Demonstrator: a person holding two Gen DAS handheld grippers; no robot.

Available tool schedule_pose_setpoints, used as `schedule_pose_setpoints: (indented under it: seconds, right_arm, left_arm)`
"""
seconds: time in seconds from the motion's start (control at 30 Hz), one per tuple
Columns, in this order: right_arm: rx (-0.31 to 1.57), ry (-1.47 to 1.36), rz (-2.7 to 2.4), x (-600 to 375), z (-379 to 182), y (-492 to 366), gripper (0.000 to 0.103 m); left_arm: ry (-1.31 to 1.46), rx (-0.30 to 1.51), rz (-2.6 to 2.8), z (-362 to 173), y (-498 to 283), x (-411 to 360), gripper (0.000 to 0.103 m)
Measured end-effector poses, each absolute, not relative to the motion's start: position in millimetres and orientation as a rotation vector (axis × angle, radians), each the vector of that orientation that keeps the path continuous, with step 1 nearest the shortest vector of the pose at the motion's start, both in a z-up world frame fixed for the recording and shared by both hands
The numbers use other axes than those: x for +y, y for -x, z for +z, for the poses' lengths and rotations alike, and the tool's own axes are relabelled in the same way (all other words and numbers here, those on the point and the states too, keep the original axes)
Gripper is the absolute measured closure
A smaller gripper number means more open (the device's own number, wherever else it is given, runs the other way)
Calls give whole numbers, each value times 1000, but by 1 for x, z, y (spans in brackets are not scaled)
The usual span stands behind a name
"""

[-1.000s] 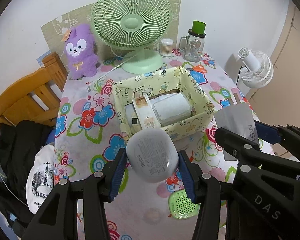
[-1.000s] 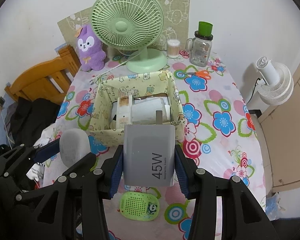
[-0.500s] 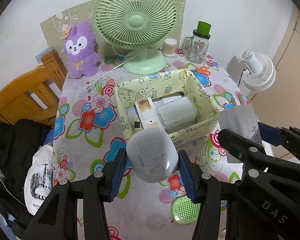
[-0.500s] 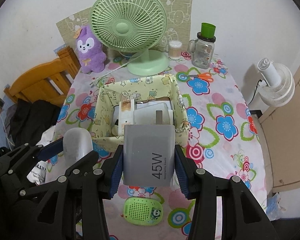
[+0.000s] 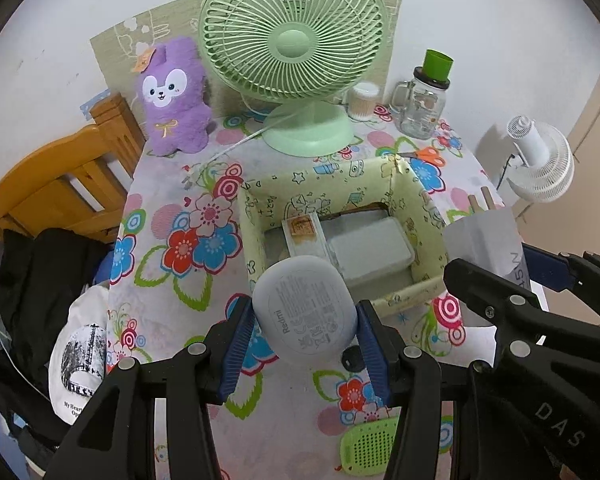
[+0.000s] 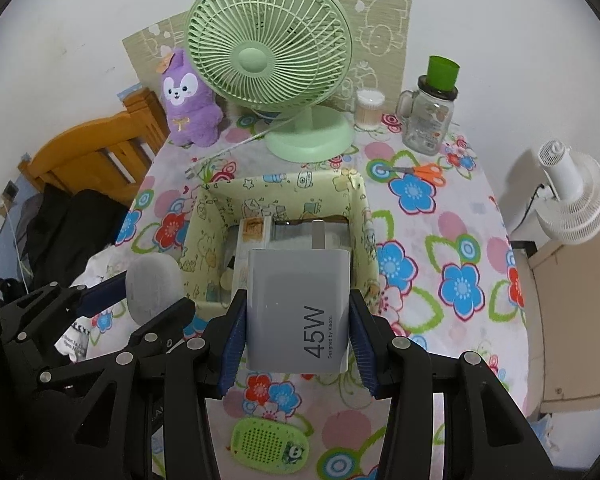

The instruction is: Organize rigid objects

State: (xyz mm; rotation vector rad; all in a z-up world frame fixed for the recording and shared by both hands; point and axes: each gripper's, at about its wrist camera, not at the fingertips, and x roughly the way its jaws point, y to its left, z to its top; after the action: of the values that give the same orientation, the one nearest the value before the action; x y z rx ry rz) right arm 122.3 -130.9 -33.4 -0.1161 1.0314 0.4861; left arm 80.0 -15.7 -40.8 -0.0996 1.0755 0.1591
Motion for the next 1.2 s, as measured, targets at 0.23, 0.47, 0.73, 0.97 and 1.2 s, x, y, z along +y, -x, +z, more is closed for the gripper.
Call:
schedule_pose_setpoints:
  seconds: [0.23, 0.47, 0.73, 0.97, 1.2]
  right_arm:
    - [1047, 130, 510, -126, -41, -143, 53]
    - [1073, 138, 525, -119, -54, -160, 53]
    - [1102, 130, 525, -115, -69, -180, 53]
    - [1117, 121, 529, -110, -79, -199, 53]
    - [1128, 116, 520, -106, -89, -217, 53]
  left_arm:
    - [118, 1096, 184, -50, -97, -9, 50]
    - [131, 1123, 191, -63, -112, -4, 50]
    - [132, 1152, 180, -77, -128, -4, 50]
    - [120, 1167, 160, -87, -148, -8, 50]
    - [113, 1170, 122, -97, -173, -14, 50]
